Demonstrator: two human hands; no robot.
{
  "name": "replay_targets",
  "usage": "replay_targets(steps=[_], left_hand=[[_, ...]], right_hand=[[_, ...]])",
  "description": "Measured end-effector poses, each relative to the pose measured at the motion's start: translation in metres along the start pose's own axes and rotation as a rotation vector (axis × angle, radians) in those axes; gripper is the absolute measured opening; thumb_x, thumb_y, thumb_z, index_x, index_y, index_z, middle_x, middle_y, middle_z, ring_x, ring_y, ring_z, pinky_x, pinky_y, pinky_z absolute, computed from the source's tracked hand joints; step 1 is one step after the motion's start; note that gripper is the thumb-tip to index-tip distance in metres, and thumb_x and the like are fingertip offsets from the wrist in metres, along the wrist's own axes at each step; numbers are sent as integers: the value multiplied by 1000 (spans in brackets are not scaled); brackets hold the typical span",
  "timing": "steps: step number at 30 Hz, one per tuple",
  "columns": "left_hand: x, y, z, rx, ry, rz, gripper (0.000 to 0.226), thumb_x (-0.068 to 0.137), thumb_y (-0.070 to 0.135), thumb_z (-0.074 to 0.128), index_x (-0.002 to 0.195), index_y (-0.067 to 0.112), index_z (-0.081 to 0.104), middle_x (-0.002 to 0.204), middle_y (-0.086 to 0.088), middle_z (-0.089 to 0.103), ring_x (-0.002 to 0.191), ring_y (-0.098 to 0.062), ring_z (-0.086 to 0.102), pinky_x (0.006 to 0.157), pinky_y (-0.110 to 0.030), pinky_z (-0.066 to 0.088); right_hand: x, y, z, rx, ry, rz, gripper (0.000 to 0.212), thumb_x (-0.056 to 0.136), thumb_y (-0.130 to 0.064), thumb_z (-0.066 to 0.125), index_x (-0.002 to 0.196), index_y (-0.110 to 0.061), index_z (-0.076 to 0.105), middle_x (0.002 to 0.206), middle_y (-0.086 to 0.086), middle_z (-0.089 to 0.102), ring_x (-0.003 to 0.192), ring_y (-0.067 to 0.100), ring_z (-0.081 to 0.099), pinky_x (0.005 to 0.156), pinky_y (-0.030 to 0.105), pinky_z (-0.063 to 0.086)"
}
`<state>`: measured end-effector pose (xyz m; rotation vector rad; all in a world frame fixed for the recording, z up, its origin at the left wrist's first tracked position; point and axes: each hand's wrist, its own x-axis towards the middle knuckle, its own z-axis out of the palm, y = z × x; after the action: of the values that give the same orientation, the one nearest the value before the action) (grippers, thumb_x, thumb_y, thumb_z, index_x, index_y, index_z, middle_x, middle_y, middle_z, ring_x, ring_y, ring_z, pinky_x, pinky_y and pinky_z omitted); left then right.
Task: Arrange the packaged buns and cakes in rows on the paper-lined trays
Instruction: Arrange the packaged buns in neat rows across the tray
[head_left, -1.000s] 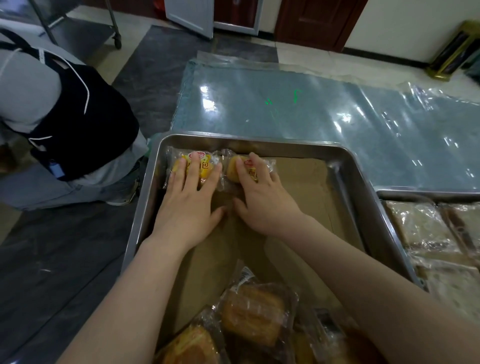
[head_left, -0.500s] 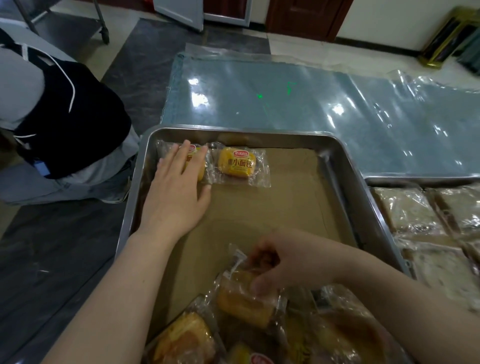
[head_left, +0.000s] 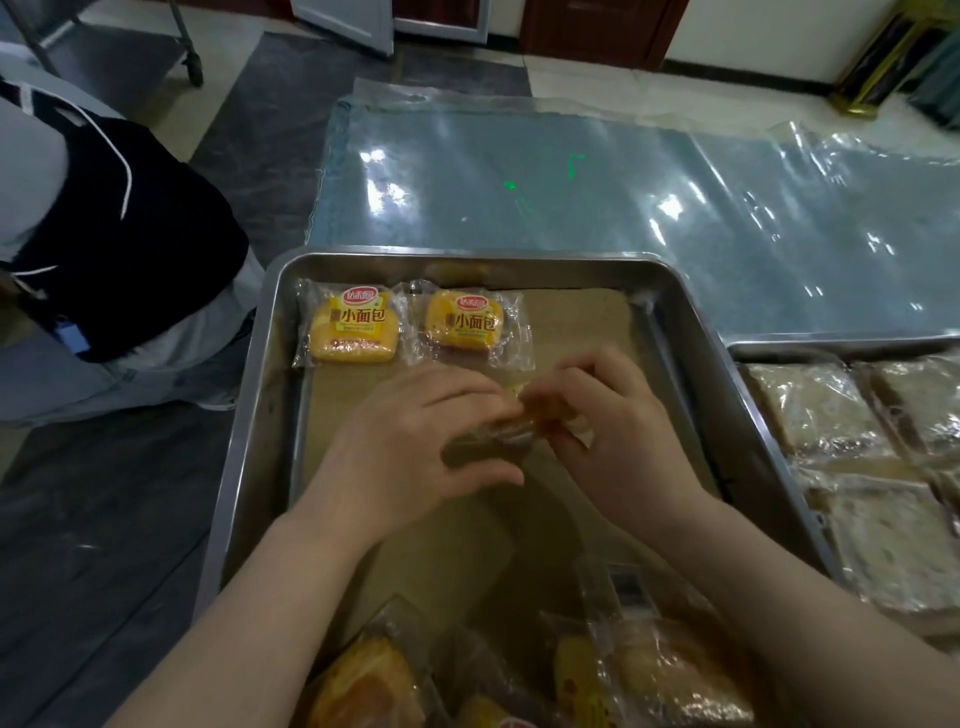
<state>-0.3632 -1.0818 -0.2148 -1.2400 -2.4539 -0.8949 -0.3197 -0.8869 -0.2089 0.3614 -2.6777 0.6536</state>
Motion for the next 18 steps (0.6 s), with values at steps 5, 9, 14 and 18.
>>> replay_targets(steps=[5, 9, 14, 18], left_hand=[[2, 1, 1, 0, -2, 10, 17, 78, 28, 65, 90, 19, 74, 88, 5, 73, 79, -10, 69, 72, -32, 54], [0, 10, 5, -57, -117, 20, 29, 85, 41, 53, 80, 21, 75, 87, 6, 73, 76, -9, 69, 75, -27, 51], [1, -1, 10, 101, -218, -256, 62, 90, 65, 22, 136, 30, 43, 144, 5, 40, 135, -15, 33, 111, -43, 23], [-5, -16, 16, 385, -298, -425, 74, 78, 72, 9, 142, 41, -14, 153, 3, -25, 136, -19, -33, 111, -45, -17]], right_hand=[[-8, 6, -1, -56, -73, -4, 29, 76, -11, 76, 101, -15, 63, 101, 3, 53, 88, 14, 50, 74, 26, 48], [-18, 17, -11, -251, -250, -25, 38, 73, -21, 76, 105, -23, 57, 107, 4, 51, 91, 17, 47, 71, 34, 52], [-31, 26, -27, -141, -344, 32, 61, 76, -55, 59, 133, -39, 40, 146, -6, 31, 130, 15, 32, 103, 41, 40], [-26, 28, -16, -60, -368, 141, 80, 88, -63, 36, 147, -41, -13, 153, -23, -23, 144, 4, -4, 109, 27, 6]])
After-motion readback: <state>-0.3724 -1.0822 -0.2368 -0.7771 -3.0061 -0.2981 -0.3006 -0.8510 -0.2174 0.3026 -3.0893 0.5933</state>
